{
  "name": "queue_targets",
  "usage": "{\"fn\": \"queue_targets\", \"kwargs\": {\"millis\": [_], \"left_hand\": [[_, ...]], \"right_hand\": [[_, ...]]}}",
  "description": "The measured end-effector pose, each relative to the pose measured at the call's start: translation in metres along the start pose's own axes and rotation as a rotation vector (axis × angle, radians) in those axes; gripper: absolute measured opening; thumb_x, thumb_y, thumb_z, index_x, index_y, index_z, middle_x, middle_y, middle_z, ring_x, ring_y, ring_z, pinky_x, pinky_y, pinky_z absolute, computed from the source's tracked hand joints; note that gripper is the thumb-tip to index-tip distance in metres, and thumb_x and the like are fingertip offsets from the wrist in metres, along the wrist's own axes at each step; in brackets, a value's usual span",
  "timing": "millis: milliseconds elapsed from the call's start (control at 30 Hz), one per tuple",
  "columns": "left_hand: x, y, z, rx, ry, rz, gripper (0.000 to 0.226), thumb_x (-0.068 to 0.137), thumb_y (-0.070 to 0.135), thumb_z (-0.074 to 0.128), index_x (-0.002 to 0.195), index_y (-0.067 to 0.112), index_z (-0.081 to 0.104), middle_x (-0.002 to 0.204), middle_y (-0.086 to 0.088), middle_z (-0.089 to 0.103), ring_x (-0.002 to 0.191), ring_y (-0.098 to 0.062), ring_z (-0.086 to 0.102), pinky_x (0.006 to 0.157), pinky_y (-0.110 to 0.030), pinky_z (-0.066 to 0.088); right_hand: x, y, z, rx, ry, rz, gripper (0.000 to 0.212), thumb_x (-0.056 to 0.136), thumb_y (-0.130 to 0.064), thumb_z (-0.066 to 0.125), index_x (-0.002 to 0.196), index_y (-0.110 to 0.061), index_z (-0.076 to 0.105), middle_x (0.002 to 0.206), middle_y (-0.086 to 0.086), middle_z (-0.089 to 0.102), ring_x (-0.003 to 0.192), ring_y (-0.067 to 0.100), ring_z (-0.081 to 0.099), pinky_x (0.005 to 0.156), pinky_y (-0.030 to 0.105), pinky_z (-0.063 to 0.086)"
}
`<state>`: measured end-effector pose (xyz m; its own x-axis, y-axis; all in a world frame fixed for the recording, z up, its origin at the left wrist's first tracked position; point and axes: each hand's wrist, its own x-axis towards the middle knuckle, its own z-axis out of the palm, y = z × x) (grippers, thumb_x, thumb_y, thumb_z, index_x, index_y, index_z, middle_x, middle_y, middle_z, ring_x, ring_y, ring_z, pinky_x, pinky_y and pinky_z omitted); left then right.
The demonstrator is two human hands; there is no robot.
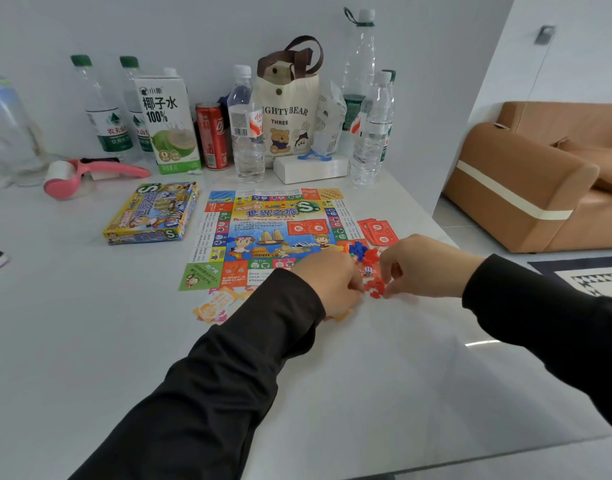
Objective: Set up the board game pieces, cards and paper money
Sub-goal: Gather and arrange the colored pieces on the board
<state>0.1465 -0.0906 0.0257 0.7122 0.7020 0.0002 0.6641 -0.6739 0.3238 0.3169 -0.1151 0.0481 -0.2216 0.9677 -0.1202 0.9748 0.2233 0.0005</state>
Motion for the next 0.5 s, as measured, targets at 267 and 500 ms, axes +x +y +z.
{"fn": "queue_targets", "kwargs": {"millis": [267,500], "left_hand": [[0.002,0.005,0.0,0.022,0.005,0.083,0.035,0.091,0.011,0.045,0.119,0.022,0.064,0.114,-0.002,0.055,0.113,-0.018,0.041,0.086,-0.025,0.033],[-0.001,-0.017,-0.016,0.034,0.07,-0.036,0.035,0.089,0.009,0.044,0.113,0.021,0.067,0.118,0.0,0.055,0.112,-0.015,0.044,0.085,-0.02,0.03]], "right_hand": [[0.001,0.002,-0.002,0.029,0.047,0.007,0.011,0.084,-0.036,0.063,0.084,-0.025,0.063,0.076,-0.014,0.05,0.079,0.01,0.048,0.06,0.013,0.032],[0.003,-0.008,0.004,0.058,0.023,-0.021,0.02,0.081,-0.04,0.067,0.093,-0.023,0.066,0.077,-0.013,0.051,0.077,0.01,0.046,0.064,0.018,0.034]]}}
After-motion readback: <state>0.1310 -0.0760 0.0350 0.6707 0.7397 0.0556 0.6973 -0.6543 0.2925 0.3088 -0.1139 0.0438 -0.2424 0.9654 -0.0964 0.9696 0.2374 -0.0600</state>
